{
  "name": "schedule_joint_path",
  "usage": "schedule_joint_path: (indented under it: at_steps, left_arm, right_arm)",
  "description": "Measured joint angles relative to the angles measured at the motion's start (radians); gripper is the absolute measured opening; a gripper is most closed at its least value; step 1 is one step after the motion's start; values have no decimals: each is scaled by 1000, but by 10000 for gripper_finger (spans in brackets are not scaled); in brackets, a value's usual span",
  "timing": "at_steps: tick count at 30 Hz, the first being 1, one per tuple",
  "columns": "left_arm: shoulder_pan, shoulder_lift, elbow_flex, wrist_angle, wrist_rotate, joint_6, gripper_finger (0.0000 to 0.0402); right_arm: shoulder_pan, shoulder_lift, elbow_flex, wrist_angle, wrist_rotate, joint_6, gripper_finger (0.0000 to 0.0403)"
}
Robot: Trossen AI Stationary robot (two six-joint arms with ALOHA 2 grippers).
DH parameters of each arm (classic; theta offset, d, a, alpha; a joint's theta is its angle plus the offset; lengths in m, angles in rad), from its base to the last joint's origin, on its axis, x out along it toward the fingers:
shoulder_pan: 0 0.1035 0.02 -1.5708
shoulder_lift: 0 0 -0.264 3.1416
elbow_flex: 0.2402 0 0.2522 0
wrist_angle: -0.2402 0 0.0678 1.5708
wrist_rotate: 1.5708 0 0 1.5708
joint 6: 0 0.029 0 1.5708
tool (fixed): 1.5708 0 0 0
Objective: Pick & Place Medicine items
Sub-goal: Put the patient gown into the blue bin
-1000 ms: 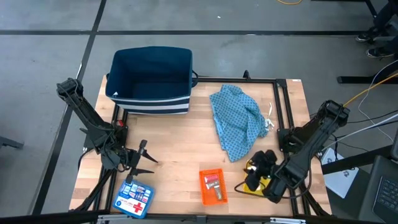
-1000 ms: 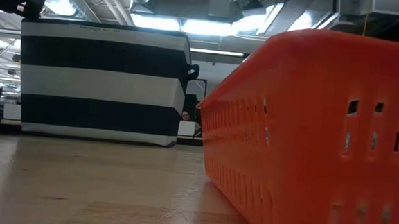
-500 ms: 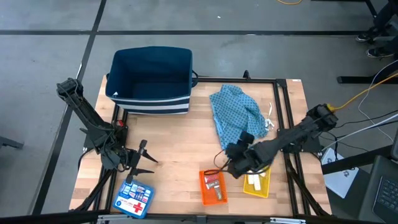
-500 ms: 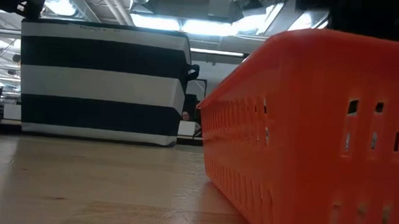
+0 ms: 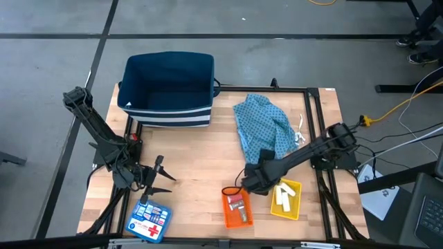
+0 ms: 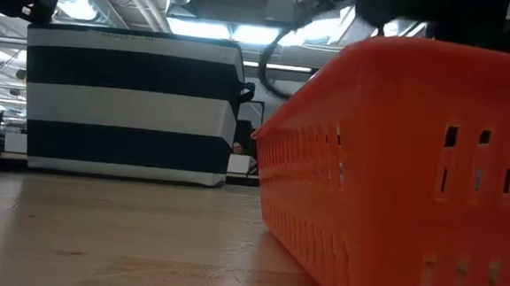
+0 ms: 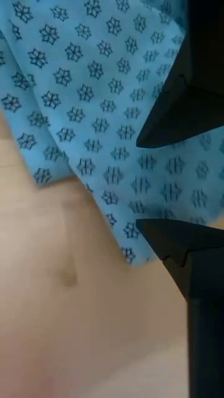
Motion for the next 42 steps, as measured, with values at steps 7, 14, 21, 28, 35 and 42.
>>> schedule_joint_path:
  at_steps: [7,14,21,28,35,42]
  left_arm:
    - [0,0,0,0,0,0,200]
    - [0,0,0,-2,0,-7,200]
    - [0,0,0,-11,0,-10,200]
    - [0,0,0,-16,0,-10,200]
    - [0,0,0,-16,0,-10,200]
    - [0,0,0,-16,0,-10,200]
  right_arm:
    - [-50,19,0,-61,94,-32,199]
    - [-118,19,0,-97,188,-51,199]
    - [-182,19,0,-109,248,-109,199]
    - [-230,19,0,-184,343,-109,199]
    - [-266,18,0,-198,432,-136,199]
    - [-302,6,1,-201,468,-179,210]
